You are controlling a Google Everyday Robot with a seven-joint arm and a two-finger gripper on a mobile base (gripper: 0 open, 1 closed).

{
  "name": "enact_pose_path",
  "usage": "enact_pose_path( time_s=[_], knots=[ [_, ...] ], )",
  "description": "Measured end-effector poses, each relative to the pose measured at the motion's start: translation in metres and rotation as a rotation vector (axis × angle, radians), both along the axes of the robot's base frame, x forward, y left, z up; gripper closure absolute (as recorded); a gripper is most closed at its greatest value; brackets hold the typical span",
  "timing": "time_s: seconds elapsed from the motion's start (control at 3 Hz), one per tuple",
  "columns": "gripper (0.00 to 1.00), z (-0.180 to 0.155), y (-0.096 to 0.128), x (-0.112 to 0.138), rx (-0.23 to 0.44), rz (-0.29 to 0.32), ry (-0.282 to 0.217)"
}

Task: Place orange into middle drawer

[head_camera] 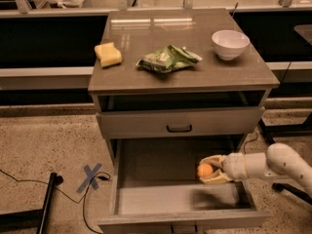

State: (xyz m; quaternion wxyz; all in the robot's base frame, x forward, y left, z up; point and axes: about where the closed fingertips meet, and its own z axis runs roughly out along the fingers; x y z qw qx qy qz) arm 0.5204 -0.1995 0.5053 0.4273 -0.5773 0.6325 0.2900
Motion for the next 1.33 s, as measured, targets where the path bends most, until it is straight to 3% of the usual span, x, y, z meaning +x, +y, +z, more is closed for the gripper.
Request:
enact_pose_path(
  time_s=[0.33, 0.67, 1.0, 1.33],
  knots=[
    [1.0, -0.037, 0.022, -0.021, -0.05, 0.005, 0.098],
    [1.0, -0.064, 0.044, -0.043, -0.072, -0.01, 0.143],
    [1.0, -0.064, 0.044, -0.043, -0.072, -0.009, 0.143],
    [1.0, -0.076, 0.06, -0.04, -0.113, 0.001, 0.15]
  ],
)
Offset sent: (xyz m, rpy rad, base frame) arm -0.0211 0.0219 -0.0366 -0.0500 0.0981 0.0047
